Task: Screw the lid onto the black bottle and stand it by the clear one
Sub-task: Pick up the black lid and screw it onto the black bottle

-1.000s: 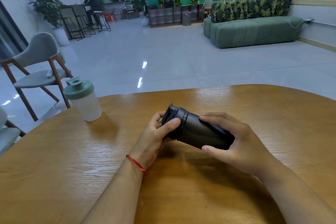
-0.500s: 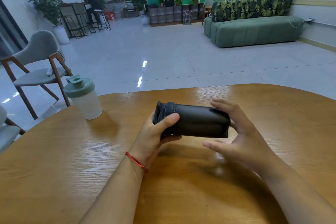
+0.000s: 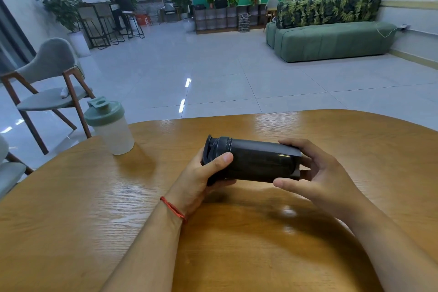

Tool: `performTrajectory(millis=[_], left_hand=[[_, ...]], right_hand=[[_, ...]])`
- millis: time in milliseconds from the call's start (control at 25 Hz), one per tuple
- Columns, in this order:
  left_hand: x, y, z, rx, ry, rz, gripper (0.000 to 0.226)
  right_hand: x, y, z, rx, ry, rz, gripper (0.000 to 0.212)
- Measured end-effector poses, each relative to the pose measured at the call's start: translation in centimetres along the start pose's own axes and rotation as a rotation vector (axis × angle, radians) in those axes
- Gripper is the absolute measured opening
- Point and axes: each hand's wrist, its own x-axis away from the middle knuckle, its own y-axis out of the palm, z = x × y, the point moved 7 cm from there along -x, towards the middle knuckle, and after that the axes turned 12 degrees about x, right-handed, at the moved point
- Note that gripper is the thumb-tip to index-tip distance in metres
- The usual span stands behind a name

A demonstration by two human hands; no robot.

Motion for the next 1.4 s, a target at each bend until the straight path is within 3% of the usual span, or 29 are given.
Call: performTrajectory(millis=[360, 520, 680, 960, 1240, 1320, 1400], left_hand=[[0.1, 0.1, 0.2, 0.026, -0.077, 0.103, 0.033], [0.0, 0.0, -0.5, -0.008, -0.151, 0.104, 0.034], [0.0, 0.2, -0.5, -0.034, -0.167, 0.111, 0.051], [-0.5, 0.1, 0.0, -0.047, 0.01, 0.04, 0.057], [-0.1, 0.0, 0.8, -0.196, 0.196, 0.021, 0.062], [0.3, 0.0, 1.7, -0.224, 0.302, 0.043, 0.06], [0.9, 0.5, 2.5, -0.269, 0.409, 0.02, 0.059]], right_hand=[[-0.2, 0.5, 0.4, 0.03, -0.088, -0.035, 0.078], [-0.2, 0.4, 1.0, 0.053, -0.123, -0.039, 0.082], [-0.2, 0.6, 0.5, 0.129, -0.167, -0.038, 0.081], [0.1, -0.4, 0.4, 0.059, 0.044, -0.004, 0.065], [0.1, -0.2, 0.1, -0.027, 0.099, -0.059, 0.069], [-0.1, 0.4, 0.4, -0.142, 0.131, -0.105, 0.073], [-0.2, 1.5, 0.7, -0.415, 0.263, -0.119, 0.063]])
